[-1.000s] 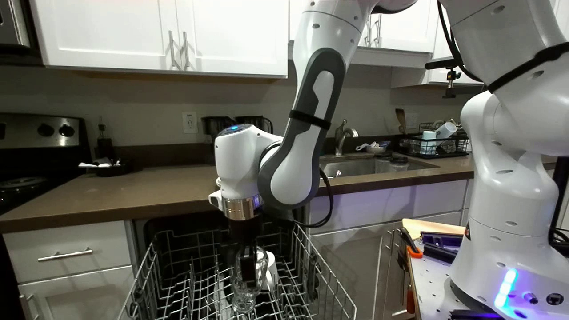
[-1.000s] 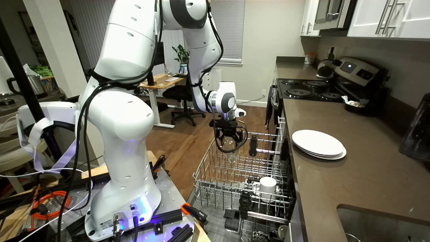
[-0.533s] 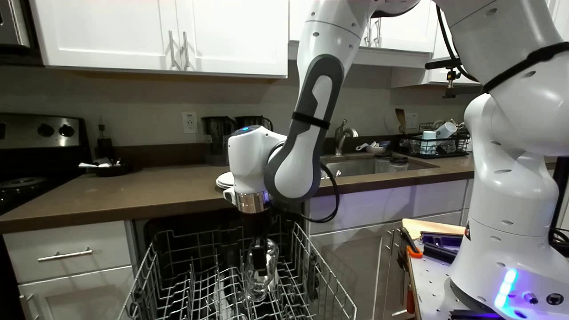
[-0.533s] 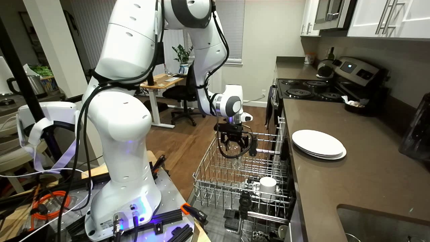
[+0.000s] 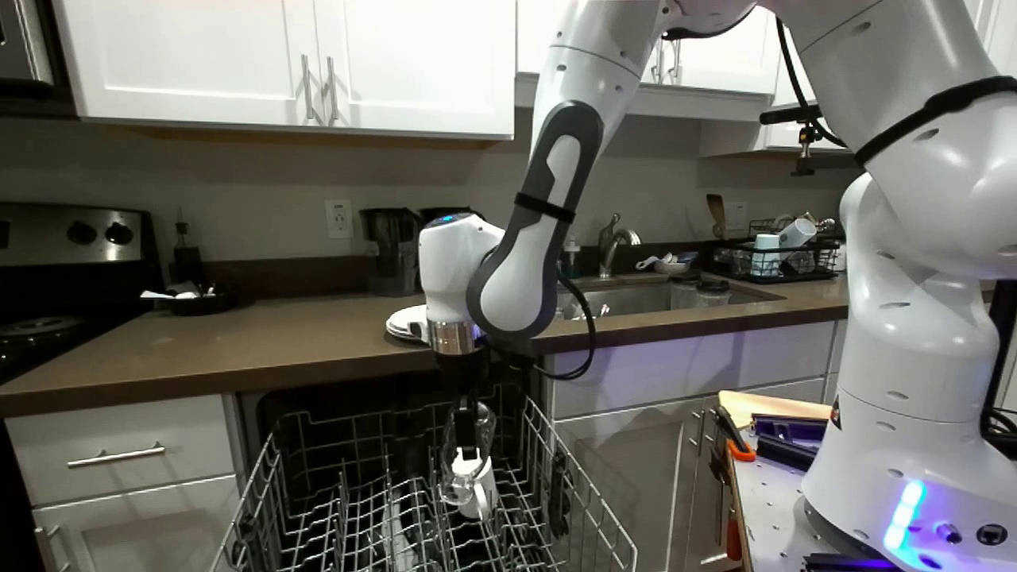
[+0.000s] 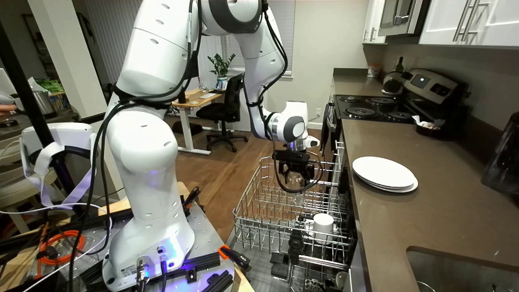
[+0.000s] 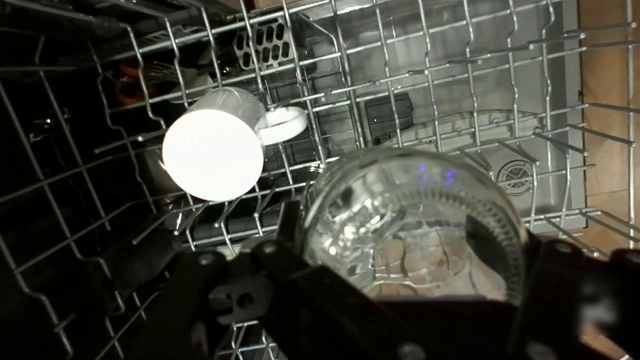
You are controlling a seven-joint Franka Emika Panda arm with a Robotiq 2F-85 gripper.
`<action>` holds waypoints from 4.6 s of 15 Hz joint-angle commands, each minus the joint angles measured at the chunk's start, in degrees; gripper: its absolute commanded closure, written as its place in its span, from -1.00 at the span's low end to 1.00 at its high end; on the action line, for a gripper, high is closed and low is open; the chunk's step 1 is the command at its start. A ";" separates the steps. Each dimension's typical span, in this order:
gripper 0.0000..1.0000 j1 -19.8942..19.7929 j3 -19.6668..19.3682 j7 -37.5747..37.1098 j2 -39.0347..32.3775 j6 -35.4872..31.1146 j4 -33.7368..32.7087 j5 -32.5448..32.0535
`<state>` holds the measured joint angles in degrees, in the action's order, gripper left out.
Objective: Move the bottle closer to the cup in the dishwasher
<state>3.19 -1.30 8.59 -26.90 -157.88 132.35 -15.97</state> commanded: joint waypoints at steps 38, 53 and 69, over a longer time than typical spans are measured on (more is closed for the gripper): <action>-0.23 -5.38 5.74 11.44 -20.42 10.80 -22.90 2.36; -0.23 -4.96 5.66 11.71 -24.18 17.11 -27.31 2.18; -0.94 -5.16 5.55 11.37 -25.29 19.32 -28.22 2.33</action>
<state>-1.40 3.61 18.04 -52.70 -141.73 104.53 -14.94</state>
